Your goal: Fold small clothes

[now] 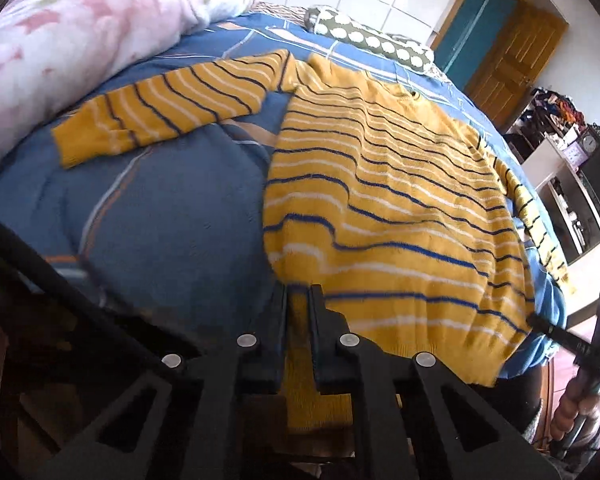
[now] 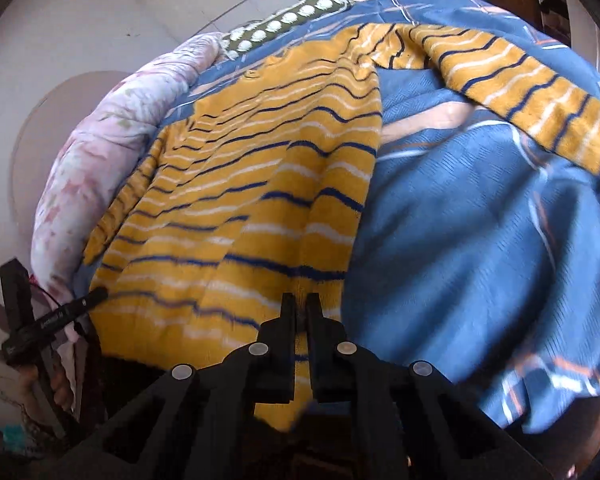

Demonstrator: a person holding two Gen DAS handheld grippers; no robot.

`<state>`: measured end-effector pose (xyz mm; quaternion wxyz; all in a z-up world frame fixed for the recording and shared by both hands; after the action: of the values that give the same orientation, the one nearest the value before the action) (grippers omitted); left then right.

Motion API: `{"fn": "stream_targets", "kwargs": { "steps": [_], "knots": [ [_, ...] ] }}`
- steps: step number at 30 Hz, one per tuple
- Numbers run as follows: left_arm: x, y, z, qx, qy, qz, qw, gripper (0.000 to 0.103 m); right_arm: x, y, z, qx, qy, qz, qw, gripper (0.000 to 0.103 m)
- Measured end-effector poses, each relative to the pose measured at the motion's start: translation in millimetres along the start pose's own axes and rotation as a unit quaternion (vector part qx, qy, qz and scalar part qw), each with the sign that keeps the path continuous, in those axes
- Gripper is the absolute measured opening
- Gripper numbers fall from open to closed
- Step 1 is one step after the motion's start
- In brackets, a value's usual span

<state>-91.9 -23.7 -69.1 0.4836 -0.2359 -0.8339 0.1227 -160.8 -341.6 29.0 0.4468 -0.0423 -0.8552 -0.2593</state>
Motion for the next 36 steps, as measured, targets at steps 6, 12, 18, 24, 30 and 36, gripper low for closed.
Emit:
{"fn": "stream_targets", "kwargs": {
  "steps": [6, 12, 18, 24, 30, 36],
  "knots": [
    [27, 11, 6, 0.001, -0.027, -0.002, 0.9996, 0.007, 26, -33, 12, -0.036, -0.027, -0.005, 0.999, 0.004],
    [52, -4, -3, -0.028, -0.079, -0.005, 0.9965, 0.057, 70, -146, -15, -0.182, -0.112, 0.067, 0.975, 0.016],
    [31, -23, 1, -0.041, -0.056, 0.006, 0.9976, 0.062, 81, -226, -9, -0.304, -0.138, 0.081, 0.939, 0.035],
    [26, -26, 4, -0.044, -0.052, 0.006, 0.9977, 0.063, 80, -247, -23, -0.307, -0.153, 0.112, 0.933, 0.036],
    [25, -24, 4, -0.04, -0.049, 0.006, 0.998, 0.063, 56, -258, -48, -0.267, -0.134, 0.175, 0.938, 0.034],
    [31, -20, 1, -0.039, -0.06, 0.008, 0.9974, 0.063, 90, -271, -79, -0.233, -0.153, 0.194, 0.941, 0.009]
  ]
}}
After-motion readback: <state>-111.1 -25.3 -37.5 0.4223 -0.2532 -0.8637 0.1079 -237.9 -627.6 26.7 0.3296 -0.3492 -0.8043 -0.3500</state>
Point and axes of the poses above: each gripper's, at about its wrist camera, not at the fingertips, and x roughly against the way its jaws point, y to its left, z to its underside, the point moved 8 cm from there along -x, roughly the way its jaws point, and after that the axes turned 13 degrees about z, right-handed, at the moved point
